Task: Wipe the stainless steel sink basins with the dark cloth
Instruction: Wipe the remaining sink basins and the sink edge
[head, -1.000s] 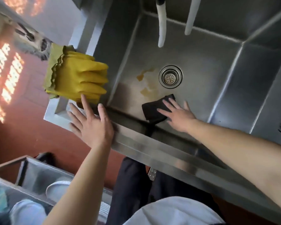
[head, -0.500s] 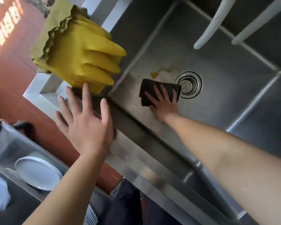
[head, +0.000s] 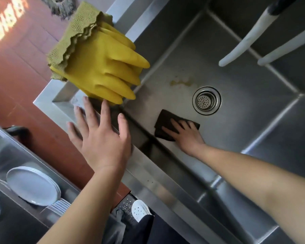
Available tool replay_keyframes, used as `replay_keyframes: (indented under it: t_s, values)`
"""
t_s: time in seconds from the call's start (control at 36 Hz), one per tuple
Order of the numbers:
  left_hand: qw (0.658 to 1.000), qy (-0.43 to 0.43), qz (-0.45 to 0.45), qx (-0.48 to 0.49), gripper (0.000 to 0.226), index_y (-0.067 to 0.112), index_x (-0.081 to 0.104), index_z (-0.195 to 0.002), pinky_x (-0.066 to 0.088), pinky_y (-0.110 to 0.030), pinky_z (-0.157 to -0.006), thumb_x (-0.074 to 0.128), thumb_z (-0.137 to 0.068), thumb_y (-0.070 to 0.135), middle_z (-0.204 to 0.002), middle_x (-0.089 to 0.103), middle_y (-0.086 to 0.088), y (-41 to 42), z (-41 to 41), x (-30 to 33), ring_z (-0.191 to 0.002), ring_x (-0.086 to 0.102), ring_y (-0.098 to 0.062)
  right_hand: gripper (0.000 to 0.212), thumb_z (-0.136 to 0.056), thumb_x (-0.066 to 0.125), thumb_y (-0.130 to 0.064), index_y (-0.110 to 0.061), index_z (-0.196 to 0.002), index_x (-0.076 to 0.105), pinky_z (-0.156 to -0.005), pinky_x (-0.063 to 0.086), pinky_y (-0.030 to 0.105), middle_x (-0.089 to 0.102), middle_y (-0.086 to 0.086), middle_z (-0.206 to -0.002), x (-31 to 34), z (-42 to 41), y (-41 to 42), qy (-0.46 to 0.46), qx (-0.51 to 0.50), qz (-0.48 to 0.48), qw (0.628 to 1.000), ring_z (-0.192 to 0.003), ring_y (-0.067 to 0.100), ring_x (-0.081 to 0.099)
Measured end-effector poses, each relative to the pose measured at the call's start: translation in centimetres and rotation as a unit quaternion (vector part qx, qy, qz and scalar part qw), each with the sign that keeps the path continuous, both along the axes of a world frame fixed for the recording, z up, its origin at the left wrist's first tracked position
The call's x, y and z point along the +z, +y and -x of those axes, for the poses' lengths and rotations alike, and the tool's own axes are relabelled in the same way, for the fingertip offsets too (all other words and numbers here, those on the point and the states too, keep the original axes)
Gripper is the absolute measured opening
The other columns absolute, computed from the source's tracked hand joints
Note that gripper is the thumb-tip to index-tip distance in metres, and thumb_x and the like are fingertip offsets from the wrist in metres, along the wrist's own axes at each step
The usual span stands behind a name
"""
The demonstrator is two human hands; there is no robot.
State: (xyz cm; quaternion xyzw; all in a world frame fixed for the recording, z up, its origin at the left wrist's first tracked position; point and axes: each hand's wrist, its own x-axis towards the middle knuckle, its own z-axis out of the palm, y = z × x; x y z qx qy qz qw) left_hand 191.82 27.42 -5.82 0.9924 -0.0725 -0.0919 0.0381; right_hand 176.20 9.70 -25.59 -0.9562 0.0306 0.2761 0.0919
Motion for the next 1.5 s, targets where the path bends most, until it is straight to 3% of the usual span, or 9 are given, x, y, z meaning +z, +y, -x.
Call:
replay_keyframes:
  t_s: [0.17, 0.33, 0.56, 0.69, 0.83, 0.97, 1.17, 1.28, 1.5]
  values:
    - [1.000, -0.002, -0.001, -0.002, 0.049, 0.036, 0.053, -0.140, 0.001, -0.047, -0.123, 0.037, -0.098, 0.055, -0.166, 0.016, 0.003, 0.2, 0.1, -0.2, -0.154, 0.008, -0.020, 0.066, -0.099, 0.043, -0.023, -0.036, -0.157, 0.014, -0.121, -0.002, 0.051, 0.011, 0.008, -0.166, -1.2, -4.9, -0.9, -0.058, 0.044, -0.034, 0.997, -0.152, 0.035, 0.007]
    - [1.000, -0.022, 0.017, -0.003, 0.042, 0.035, 0.069, -0.121, 0.005, -0.048, -0.123, 0.040, -0.096, 0.052, -0.165, 0.021, 0.001, 0.2, 0.2, -0.3, -0.153, 0.014, -0.022, 0.066, -0.101, 0.039, -0.022, -0.033, -0.158, 0.008, -0.122, 0.003, 0.049, -0.001, 0.008, -0.167, -1.8, -14.4, 0.8, -0.094, -0.042, -0.055, 0.993, -0.153, 0.031, -0.006]
    - [0.999, -0.034, 0.026, 0.003, 0.040, 0.032, 0.072, -0.117, 0.007, -0.049, -0.123, 0.042, -0.095, 0.048, -0.164, 0.025, 0.000, 0.1, 0.2, -0.3, -0.152, 0.017, -0.023, 0.065, -0.102, 0.042, -0.027, -0.035, -0.158, 0.010, -0.121, 0.007, 0.052, 0.001, 0.004, -0.167, -2.1, -15.1, 0.5, -0.107, -0.152, -0.066, 0.980, -0.153, 0.031, -0.005]
    - [0.999, -0.043, 0.032, 0.001, 0.040, 0.030, 0.074, -0.116, 0.009, -0.050, -0.122, 0.044, -0.094, 0.046, -0.163, 0.028, -0.002, 0.0, 0.2, -0.2, -0.151, 0.021, -0.025, 0.063, -0.103, 0.035, -0.032, -0.034, -0.158, 0.005, -0.121, 0.006, 0.052, -0.006, 0.006, -0.167, -1.6, -17.8, -1.5, -0.082, -0.475, -0.044, 0.875, -0.152, 0.031, -0.008]
    - [0.998, -0.055, 0.032, -0.005, 0.038, 0.029, 0.074, -0.113, 0.012, -0.051, -0.121, 0.047, -0.094, 0.046, -0.161, 0.031, -0.004, 0.2, 0.1, -0.4, -0.150, 0.024, -0.028, 0.066, -0.101, 0.036, -0.031, -0.033, -0.158, 0.003, -0.120, 0.007, 0.051, -0.010, 0.005, -0.166, -0.5, -20.7, -4.7, -0.054, -0.590, -0.075, 0.802, -0.152, 0.031, -0.011]
    - [0.998, -0.061, 0.033, -0.009, 0.036, 0.028, 0.075, -0.111, 0.013, -0.053, -0.120, 0.048, -0.092, 0.045, -0.160, 0.034, -0.006, 0.2, 0.3, -0.4, -0.149, 0.027, -0.030, 0.063, -0.102, 0.037, -0.036, -0.029, -0.158, 0.010, -0.118, 0.016, 0.047, 0.000, 0.011, -0.166, 0.0, -18.8, -3.3, -0.069, -0.499, -0.056, 0.862, -0.152, 0.035, -0.002]
    - [0.998, -0.064, 0.027, -0.013, 0.038, 0.027, 0.075, -0.111, 0.012, -0.051, -0.120, 0.048, -0.092, 0.045, -0.160, 0.034, -0.006, 0.2, 0.2, -0.5, -0.149, 0.027, -0.030, 0.058, -0.093, 0.057, -0.040, -0.021, -0.147, 0.046, -0.102, 0.034, 0.055, 0.041, 0.018, -0.151, -0.7, -12.6, -1.0, -0.129, -0.137, -0.043, 0.981, -0.138, 0.042, 0.036]
    - [0.997, -0.076, 0.027, -0.018, 0.038, 0.026, 0.075, -0.111, 0.014, -0.052, -0.119, 0.049, -0.091, 0.045, -0.159, 0.036, -0.007, 0.4, 0.2, -0.6, -0.148, 0.030, -0.031, 0.063, -0.098, 0.045, -0.052, -0.031, -0.155, 0.028, -0.116, 0.007, 0.064, 0.020, 0.006, -0.164, -1.6, -13.1, -4.8, -0.098, -0.008, -0.011, 0.995, -0.152, 0.033, 0.011]
    - [0.994, -0.100, 0.033, -0.026, 0.036, 0.026, 0.076, -0.108, 0.019, -0.054, -0.117, 0.051, -0.090, 0.044, -0.156, 0.041, -0.008, 0.5, 0.2, -1.0, -0.146, 0.034, -0.032, 0.066, -0.100, 0.020, -0.060, -0.035, -0.157, -0.003, -0.115, -0.003, 0.067, -0.005, 0.000, -0.167, -1.4, -19.4, -11.0, -0.019, -0.318, 0.095, 0.943, -0.153, 0.028, -0.008]
